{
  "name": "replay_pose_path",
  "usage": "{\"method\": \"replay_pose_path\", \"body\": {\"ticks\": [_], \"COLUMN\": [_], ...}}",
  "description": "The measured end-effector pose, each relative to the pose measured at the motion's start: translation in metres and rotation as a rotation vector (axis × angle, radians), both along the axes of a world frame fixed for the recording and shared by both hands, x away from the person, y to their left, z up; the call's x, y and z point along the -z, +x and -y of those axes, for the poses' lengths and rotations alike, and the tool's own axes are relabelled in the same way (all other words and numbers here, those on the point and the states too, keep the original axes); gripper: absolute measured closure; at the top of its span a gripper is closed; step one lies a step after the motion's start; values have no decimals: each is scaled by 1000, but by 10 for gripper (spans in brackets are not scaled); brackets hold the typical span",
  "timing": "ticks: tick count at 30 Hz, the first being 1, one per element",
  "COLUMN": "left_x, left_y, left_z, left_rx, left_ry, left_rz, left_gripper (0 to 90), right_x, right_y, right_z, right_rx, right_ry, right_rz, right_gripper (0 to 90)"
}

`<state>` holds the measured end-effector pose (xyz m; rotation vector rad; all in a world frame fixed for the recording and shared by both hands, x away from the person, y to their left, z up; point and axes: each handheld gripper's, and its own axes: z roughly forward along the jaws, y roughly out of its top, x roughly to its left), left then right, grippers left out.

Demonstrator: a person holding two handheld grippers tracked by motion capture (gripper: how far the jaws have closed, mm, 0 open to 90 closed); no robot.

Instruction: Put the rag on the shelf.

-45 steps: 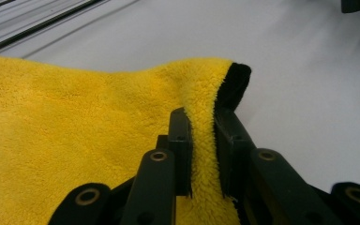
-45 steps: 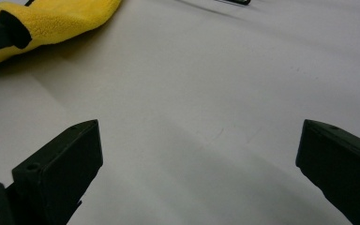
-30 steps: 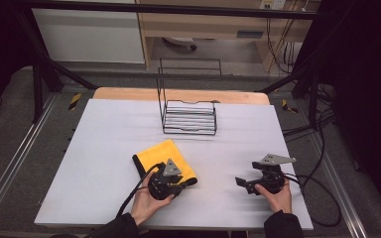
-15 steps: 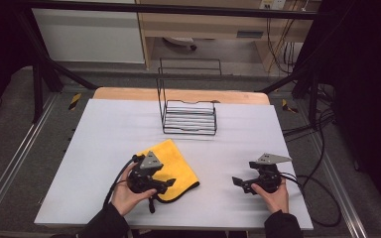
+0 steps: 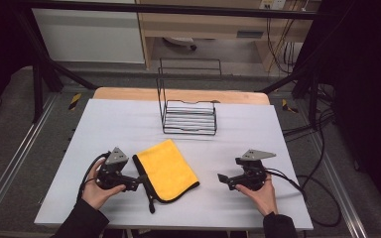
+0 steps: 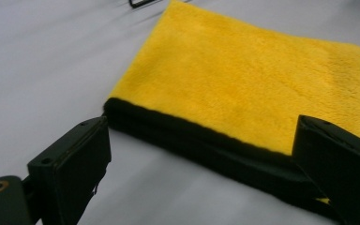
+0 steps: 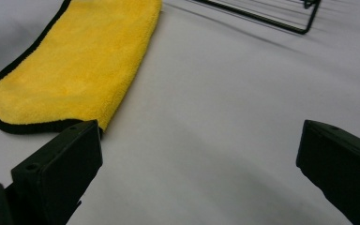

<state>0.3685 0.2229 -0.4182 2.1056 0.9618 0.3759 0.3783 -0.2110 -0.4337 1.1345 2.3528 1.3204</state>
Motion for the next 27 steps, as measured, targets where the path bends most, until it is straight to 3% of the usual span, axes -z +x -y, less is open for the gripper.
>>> {"method": "replay_pose_path", "body": {"ticks": [6,9,16,21,27], "left_x": [5,7,9,11,11], "left_y": [4,4,5,6,6], "left_z": [-19,-26,-35,-36,-37], "left_rx": [-47,-68,-95,-101,-109], "left_ry": [-2,-25,-30,-30,-31], "left_rz": [3,1,7,9,15], "left_gripper": [33,32,33,35,42], "right_x": [-1,-2,3,12,15], "right_y": [6,9,17,20,18], "right_z": [-36,-55,-91,-105,-106], "right_rx": [-56,-94,-131,-148,-154], "right_ry": [-16,-18,-47,-93,-88], "right_rz": [-29,-40,-80,-109,-150], "right_gripper": [58,109,307,443,601]}}
